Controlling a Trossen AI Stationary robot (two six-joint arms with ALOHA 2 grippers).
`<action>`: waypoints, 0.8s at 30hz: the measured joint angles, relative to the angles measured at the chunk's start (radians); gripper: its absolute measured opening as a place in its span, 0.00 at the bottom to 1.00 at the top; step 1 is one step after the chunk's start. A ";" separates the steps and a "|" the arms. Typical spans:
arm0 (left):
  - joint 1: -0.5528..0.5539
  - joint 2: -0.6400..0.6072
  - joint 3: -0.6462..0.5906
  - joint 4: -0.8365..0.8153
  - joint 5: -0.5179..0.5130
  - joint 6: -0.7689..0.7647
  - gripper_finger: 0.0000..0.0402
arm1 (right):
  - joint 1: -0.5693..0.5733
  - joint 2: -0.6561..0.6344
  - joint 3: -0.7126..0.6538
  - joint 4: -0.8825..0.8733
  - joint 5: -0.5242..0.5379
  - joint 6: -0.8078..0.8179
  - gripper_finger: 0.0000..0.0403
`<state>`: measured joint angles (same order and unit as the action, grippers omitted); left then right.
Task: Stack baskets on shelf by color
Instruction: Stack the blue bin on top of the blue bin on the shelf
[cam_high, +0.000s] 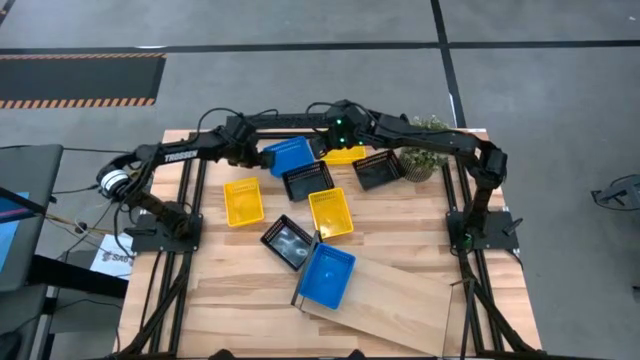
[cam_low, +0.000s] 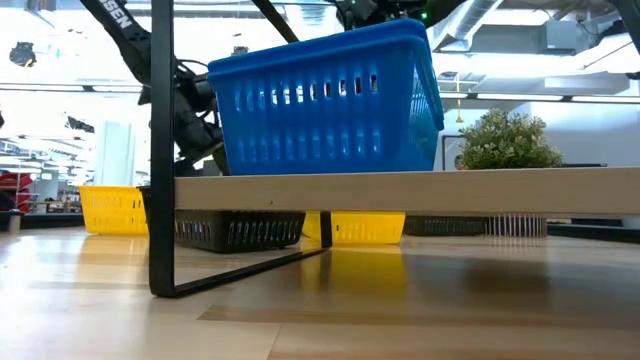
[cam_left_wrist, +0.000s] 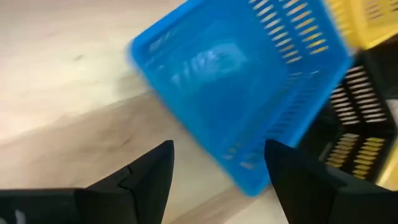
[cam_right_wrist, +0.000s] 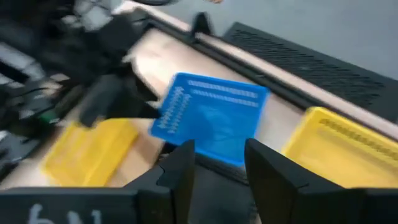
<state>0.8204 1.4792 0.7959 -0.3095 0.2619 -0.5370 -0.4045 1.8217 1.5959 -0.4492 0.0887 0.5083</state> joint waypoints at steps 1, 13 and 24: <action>-0.009 0.000 0.000 0.017 0.001 -0.007 0.59 | -0.004 0.000 0.000 -0.006 0.018 0.000 0.43; -0.058 0.000 0.000 0.083 0.003 0.004 0.59 | -0.039 0.133 0.001 0.016 -0.030 -0.036 0.52; -0.058 0.000 0.000 0.082 0.005 0.017 0.59 | -0.043 0.329 0.203 -0.057 -0.032 -0.123 0.51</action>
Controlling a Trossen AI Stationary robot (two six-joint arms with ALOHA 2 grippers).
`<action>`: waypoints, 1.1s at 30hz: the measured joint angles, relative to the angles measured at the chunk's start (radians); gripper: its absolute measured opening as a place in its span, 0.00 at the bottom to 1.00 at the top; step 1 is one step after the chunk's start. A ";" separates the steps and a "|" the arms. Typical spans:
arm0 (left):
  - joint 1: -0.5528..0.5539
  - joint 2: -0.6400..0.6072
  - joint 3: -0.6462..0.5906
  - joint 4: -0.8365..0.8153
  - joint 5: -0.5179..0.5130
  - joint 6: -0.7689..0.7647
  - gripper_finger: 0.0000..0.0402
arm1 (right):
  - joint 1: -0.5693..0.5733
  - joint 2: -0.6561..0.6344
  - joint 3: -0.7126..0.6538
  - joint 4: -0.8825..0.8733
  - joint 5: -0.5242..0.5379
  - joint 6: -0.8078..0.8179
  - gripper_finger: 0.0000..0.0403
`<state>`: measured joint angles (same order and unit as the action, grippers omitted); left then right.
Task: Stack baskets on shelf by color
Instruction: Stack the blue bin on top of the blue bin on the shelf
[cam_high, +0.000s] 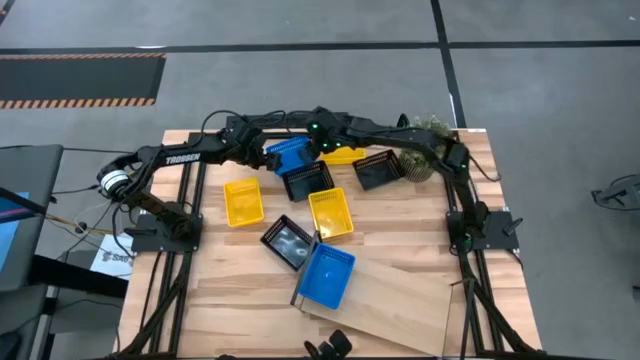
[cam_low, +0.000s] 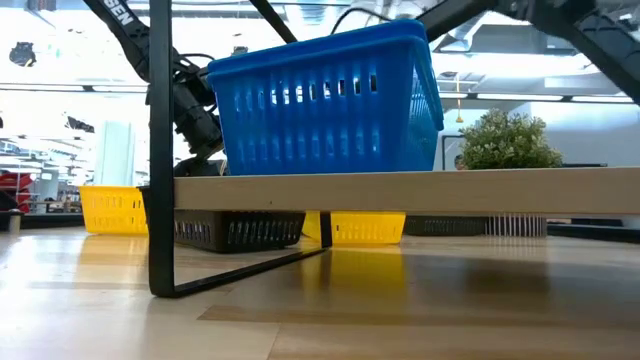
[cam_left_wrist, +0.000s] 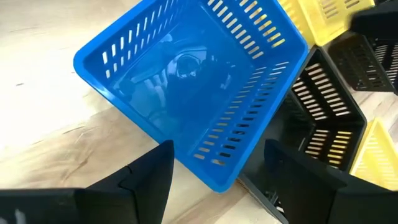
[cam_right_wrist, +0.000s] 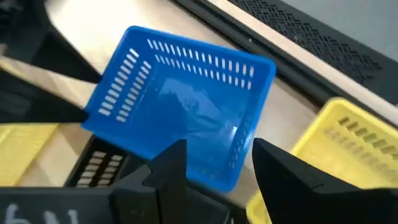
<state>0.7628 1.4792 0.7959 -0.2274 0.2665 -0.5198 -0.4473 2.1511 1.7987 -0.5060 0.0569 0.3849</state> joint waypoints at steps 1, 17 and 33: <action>0.000 0.000 0.000 0.000 0.000 0.000 0.59 | 0.000 0.023 0.032 -0.027 0.000 -0.001 0.51; 0.000 0.000 0.000 0.002 0.006 0.011 0.59 | -0.007 0.231 0.335 -0.359 0.027 -0.002 0.50; 0.000 0.000 0.000 0.003 0.000 0.018 0.59 | -0.011 0.231 0.337 -0.388 0.020 -0.004 0.25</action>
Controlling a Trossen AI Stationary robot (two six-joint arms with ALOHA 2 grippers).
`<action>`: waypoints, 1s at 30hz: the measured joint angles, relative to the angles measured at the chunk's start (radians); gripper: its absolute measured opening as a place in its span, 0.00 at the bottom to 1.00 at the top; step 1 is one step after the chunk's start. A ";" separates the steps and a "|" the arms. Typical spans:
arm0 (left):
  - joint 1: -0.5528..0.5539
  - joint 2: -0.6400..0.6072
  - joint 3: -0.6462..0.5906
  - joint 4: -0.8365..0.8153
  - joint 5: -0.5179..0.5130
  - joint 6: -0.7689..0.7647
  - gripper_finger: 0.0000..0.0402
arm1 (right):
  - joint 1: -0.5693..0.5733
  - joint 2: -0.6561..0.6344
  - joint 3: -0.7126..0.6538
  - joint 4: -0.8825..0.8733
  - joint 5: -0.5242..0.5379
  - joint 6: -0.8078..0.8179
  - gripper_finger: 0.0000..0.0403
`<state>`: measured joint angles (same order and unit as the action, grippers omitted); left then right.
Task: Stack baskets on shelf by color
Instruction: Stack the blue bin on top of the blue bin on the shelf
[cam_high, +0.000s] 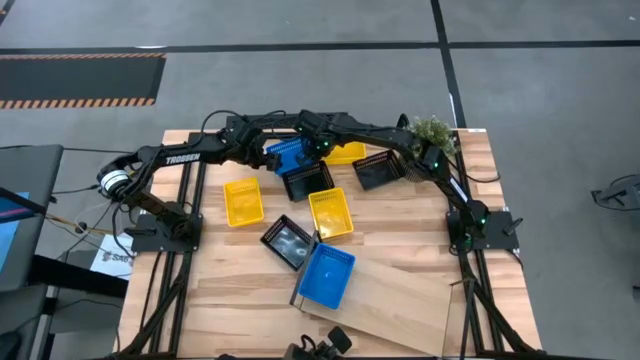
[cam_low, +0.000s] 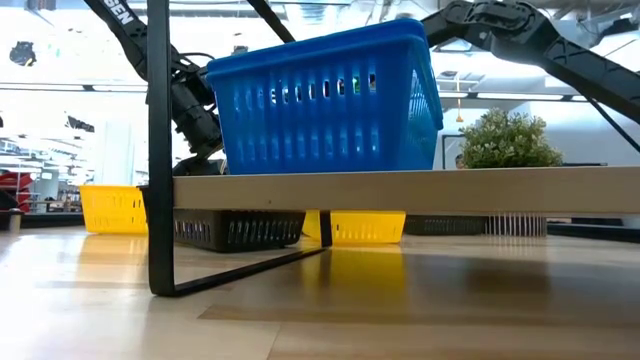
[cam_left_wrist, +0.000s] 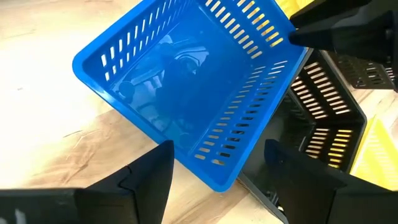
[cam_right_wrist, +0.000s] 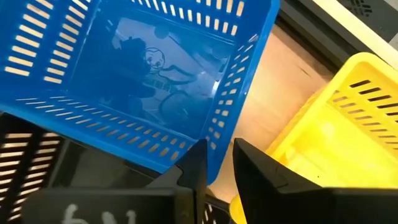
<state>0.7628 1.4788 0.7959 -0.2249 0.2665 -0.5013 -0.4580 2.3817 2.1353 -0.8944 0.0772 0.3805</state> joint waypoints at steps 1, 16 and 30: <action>0.000 0.000 0.000 0.000 0.000 0.003 0.59 | 0.000 0.000 0.000 0.000 0.000 0.000 0.25; 0.000 0.000 0.000 0.009 -0.002 0.004 0.59 | -0.002 0.004 0.000 0.007 -0.001 -0.041 0.36; 0.000 0.000 0.000 0.008 -0.003 0.018 0.59 | -0.017 0.032 -0.002 -0.005 -0.018 -0.090 0.35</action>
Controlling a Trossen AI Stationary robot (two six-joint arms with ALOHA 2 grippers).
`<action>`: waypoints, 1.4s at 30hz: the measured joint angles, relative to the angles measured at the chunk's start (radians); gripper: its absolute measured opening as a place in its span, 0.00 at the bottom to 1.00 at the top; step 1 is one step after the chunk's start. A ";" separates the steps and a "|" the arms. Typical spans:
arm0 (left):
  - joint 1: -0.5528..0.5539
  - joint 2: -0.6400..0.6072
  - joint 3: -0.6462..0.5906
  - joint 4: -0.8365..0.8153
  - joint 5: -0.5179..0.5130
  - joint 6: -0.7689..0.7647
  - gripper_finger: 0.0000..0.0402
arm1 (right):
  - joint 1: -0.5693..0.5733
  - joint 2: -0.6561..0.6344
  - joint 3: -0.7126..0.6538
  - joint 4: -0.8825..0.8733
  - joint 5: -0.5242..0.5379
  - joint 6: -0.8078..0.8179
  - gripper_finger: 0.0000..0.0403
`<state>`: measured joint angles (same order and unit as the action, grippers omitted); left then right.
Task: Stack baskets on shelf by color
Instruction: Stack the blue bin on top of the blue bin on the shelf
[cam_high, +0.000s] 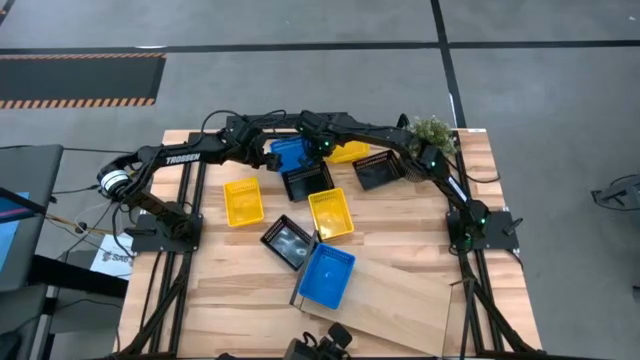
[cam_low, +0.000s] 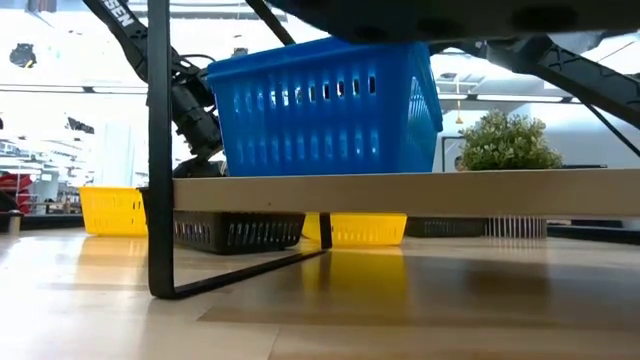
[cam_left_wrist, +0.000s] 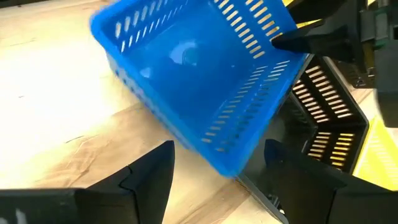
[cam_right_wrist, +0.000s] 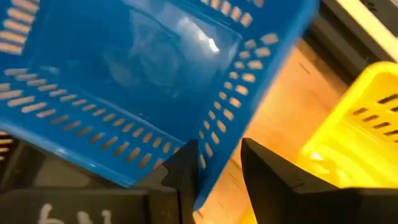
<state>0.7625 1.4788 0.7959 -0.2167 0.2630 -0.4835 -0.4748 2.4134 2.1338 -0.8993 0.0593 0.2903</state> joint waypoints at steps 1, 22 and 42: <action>0.000 0.000 0.000 0.000 0.000 0.000 0.59 | 0.000 -0.001 0.000 0.005 0.000 -0.005 0.34; 0.000 -0.025 0.000 0.002 0.019 -0.016 0.59 | -0.028 -0.006 0.166 -0.061 -0.034 -0.021 0.02; -0.048 -0.442 0.000 -0.013 0.010 -0.096 0.59 | -0.164 -0.462 0.209 -0.476 -0.096 -0.136 0.01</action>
<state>0.7145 1.0364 0.7963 -0.2302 0.2728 -0.5799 -0.6392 1.9510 2.3432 -1.3755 -0.0366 0.1542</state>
